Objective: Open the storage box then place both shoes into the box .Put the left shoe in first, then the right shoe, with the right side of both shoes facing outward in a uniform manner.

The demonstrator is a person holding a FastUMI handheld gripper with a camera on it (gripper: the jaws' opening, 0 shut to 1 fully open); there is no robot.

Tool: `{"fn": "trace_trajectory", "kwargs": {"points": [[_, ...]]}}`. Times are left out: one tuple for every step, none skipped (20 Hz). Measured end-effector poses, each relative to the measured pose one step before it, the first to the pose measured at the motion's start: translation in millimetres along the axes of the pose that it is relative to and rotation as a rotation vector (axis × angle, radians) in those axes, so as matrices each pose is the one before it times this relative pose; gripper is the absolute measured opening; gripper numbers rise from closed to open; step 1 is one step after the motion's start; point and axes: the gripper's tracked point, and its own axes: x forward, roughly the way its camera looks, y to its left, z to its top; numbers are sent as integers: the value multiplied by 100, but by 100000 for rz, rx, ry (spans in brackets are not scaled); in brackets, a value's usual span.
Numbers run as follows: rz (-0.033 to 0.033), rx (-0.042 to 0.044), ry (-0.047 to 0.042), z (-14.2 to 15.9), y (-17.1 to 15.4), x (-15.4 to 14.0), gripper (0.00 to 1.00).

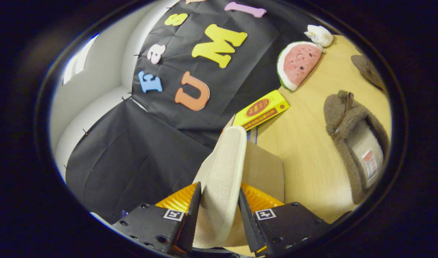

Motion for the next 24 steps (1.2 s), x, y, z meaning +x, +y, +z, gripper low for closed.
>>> {"fn": "trace_trajectory", "kwargs": {"points": [[-225, -589, -1761, 141, 158, 741, 55], [-1699, -97, -1776, 743, 565, -1173, 37], [-213, -2348, 443, 151, 151, -109, 20], [-1308, -2569, 425, 445, -4, 15, 19], [-191, 85, -376, -115, 383, -281, 19], [12, -2754, 853, 2, 464, -37, 6], [-1047, -3306, -142, 153, 226, -12, 6], [153, -2821, -116, 289, 566, -66, 6], [1054, -1987, -975, 536, 819, -148, 6], [1723, -1596, -559, 732, 1148, -10, 6], [1108, -1713, -353, 537, 1003, -33, 6], [564, -2268, -305, 521, 1021, 136, 6], [228, -2739, -110, 541, 887, 217, 6], [394, -1655, 66, 304, 588, 228, 6], [658, -899, 283, 377, 910, 328, 6], [642, -1216, 179, 318, 1076, 285, 6], [554, -1232, -82, 489, 907, 308, 6], [602, -1360, 384, 308, 1008, 483, 6], [827, -1875, 832, 77, 1131, 477, 6], [392, -2684, 423, 202, 1146, 539, 6], [498, -2774, 214, 285, 1153, 347, 6], [435, -2634, 325, 288, 1203, 499, 6], [469, -2636, 627, 11, 1175, 515, 6], [379, -2413, 621, 27, 1170, 650, 6]]}}
